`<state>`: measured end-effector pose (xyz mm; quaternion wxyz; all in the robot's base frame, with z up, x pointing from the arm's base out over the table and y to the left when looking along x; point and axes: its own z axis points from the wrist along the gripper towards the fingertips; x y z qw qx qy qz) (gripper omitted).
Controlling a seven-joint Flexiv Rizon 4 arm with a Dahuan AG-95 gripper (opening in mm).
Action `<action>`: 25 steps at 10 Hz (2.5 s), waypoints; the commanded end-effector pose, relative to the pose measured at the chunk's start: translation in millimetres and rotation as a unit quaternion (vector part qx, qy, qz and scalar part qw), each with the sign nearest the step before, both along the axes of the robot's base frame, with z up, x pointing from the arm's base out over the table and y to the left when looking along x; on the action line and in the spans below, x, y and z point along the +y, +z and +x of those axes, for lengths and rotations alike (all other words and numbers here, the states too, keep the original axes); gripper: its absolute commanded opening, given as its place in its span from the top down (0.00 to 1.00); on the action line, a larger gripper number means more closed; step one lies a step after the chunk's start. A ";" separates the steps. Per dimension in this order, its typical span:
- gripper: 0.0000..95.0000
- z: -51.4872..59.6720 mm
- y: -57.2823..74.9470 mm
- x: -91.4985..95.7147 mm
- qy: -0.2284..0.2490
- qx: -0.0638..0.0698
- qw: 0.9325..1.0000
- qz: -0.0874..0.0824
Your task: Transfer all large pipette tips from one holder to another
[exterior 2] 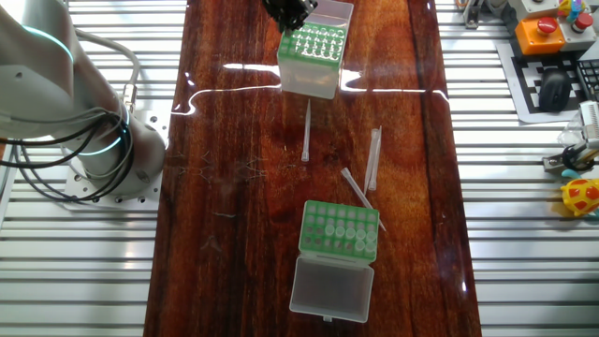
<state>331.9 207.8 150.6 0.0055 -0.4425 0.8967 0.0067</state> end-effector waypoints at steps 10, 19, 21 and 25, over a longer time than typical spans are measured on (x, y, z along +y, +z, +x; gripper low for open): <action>1.00 -11.6 115.1 -0.1 -0.009 0.013 1.000 -0.004; 1.00 -11.3 119.3 -0.7 0.012 0.015 1.000 -0.009; 1.00 -11.3 119.3 -0.7 0.009 0.015 1.000 -0.007; 1.00 -14.3 131.8 -0.6 0.001 0.020 1.000 -0.008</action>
